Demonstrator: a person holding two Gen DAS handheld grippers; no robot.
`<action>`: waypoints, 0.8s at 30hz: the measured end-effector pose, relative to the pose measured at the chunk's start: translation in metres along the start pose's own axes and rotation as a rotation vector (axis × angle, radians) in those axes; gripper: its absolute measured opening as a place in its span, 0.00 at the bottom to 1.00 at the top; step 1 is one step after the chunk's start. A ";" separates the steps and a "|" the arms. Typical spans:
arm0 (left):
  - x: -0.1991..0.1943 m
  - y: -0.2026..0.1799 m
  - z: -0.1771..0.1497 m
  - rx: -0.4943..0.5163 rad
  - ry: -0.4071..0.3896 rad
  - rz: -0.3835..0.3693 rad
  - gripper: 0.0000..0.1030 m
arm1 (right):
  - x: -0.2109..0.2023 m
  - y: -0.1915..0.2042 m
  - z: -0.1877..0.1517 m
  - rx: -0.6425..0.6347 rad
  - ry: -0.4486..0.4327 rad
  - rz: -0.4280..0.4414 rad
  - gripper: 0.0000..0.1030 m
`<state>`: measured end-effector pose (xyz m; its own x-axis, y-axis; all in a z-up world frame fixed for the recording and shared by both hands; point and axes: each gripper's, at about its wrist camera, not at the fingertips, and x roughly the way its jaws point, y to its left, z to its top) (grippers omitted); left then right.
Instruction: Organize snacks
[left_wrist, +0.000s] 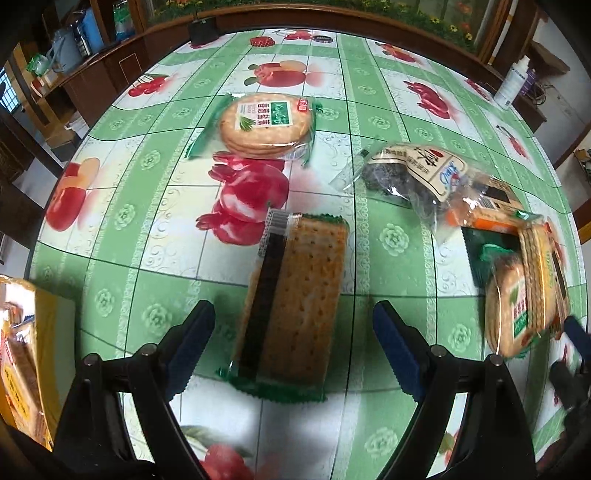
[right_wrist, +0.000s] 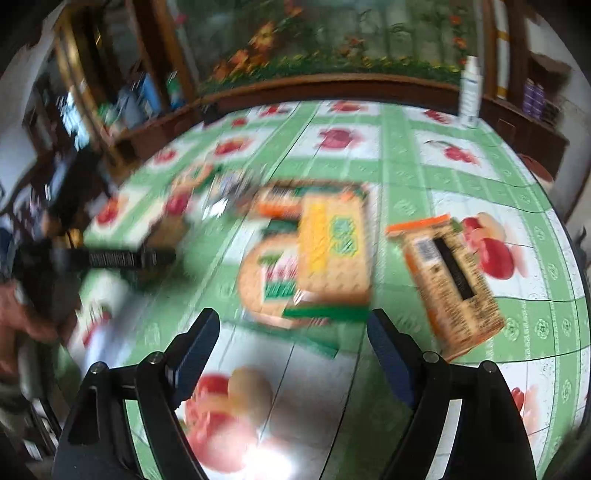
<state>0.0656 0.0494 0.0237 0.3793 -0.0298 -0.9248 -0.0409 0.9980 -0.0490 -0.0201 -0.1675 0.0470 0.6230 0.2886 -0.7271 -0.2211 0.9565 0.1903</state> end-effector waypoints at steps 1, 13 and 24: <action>0.001 0.001 0.001 -0.006 0.002 0.000 0.85 | 0.000 -0.003 0.003 0.012 -0.001 0.002 0.82; 0.009 -0.004 0.009 0.000 0.001 0.009 0.85 | 0.049 -0.016 0.036 0.010 0.069 -0.024 0.61; -0.002 0.006 -0.001 0.004 -0.040 0.007 0.50 | 0.032 -0.010 0.019 -0.023 0.061 0.001 0.45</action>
<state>0.0636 0.0553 0.0253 0.4154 -0.0211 -0.9094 -0.0396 0.9984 -0.0412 0.0164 -0.1670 0.0339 0.5756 0.2860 -0.7661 -0.2397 0.9547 0.1763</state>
